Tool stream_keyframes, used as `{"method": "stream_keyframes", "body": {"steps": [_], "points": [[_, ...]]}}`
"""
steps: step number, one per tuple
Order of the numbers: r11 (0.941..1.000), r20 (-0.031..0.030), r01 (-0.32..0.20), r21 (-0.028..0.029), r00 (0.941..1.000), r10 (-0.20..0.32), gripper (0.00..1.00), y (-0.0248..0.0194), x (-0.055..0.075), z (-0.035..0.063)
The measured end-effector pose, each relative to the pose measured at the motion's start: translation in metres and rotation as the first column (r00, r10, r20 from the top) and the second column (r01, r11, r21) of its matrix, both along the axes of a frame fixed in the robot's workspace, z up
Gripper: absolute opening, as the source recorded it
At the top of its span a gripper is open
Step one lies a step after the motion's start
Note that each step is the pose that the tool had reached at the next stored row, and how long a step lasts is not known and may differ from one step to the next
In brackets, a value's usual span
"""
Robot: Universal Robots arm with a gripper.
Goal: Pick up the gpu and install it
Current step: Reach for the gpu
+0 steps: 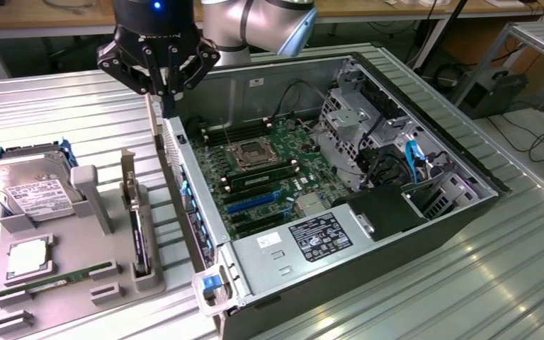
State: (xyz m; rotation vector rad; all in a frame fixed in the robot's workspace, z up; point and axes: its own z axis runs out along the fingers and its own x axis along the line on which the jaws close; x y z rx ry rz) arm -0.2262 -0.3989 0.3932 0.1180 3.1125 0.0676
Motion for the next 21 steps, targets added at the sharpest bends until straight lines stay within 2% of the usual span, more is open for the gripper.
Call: {"method": "stream_keyframes", "body": {"steps": [21], "points": [[1.0000, 0.0000, 0.000, 0.0000, 1.0000, 0.000, 0.11, 0.0000, -0.0093, 0.0000]]}}
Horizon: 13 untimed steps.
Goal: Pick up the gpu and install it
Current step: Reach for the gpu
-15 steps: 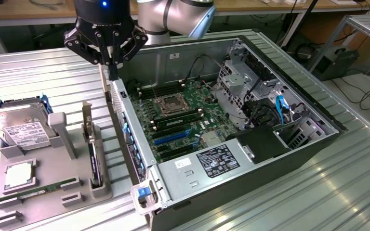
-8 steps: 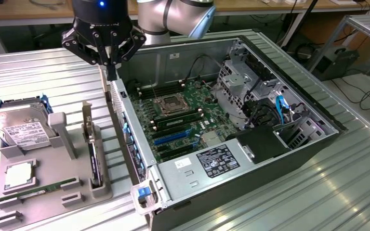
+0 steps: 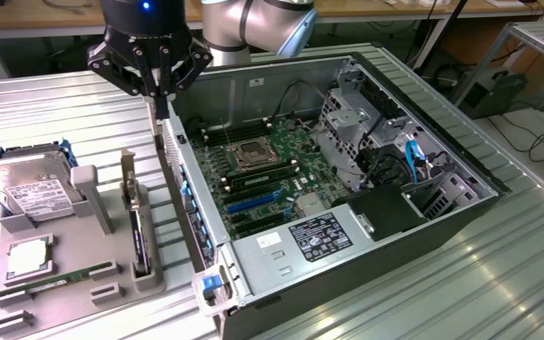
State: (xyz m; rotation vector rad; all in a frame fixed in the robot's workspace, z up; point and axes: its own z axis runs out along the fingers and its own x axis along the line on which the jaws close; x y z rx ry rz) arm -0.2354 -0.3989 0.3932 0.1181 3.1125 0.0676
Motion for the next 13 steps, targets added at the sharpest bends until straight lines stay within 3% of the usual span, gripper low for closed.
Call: {"method": "stream_keyframes", "body": {"steps": [13], "points": [[1.0000, 0.0000, 0.000, 0.0000, 1.0000, 0.000, 0.11, 0.0000, -0.0081, 0.0000]]}}
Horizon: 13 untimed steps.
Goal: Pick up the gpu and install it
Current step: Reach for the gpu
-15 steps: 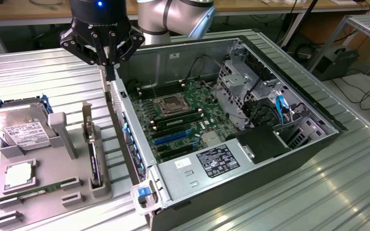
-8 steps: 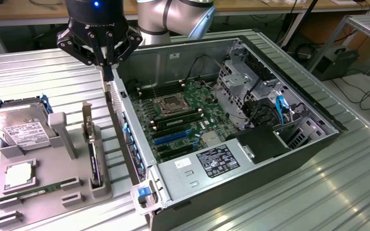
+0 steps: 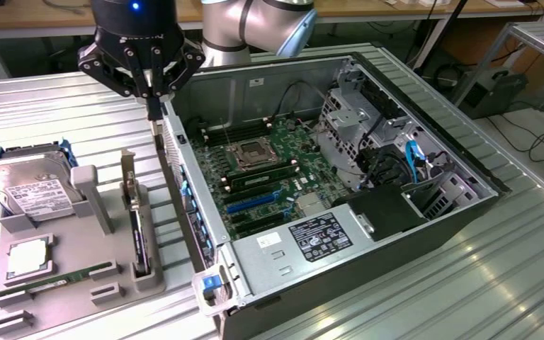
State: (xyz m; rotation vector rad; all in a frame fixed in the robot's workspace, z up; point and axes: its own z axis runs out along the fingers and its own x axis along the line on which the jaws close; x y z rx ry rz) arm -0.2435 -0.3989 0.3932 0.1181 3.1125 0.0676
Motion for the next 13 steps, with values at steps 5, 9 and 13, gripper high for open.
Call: {"method": "stream_keyframes", "body": {"steps": [5, 9, 13], "points": [[1.0000, 0.0000, 0.000, 0.0001, 1.0000, 0.000, 0.11, 0.0000, -0.0031, 0.0000], [1.0000, 0.0000, 0.000, 0.0000, 1.0000, 0.000, 0.11, 0.0000, -0.0053, 0.0000], [1.0000, 0.0000, 0.000, 0.0001, 1.0000, 0.000, 0.11, 0.0000, -0.0073, 0.0000]]}}
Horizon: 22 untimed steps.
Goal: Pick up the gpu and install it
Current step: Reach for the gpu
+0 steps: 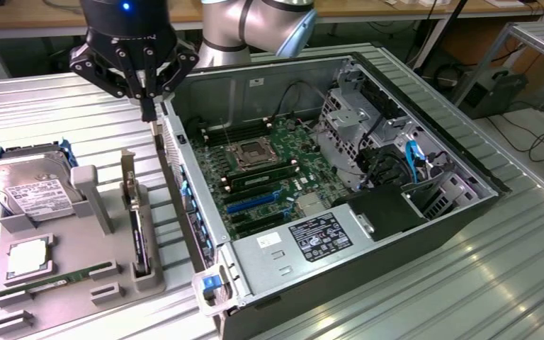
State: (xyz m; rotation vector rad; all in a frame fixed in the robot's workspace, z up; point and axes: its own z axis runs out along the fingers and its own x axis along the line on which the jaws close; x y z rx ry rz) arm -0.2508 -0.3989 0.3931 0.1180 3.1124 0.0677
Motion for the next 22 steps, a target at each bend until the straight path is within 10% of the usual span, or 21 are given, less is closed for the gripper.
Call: {"method": "stream_keyframes", "body": {"steps": [22], "points": [[1.0000, -0.0001, 0.000, -0.0001, 1.0000, 0.000, 0.11, 0.0000, -0.013, 0.0000]]}}
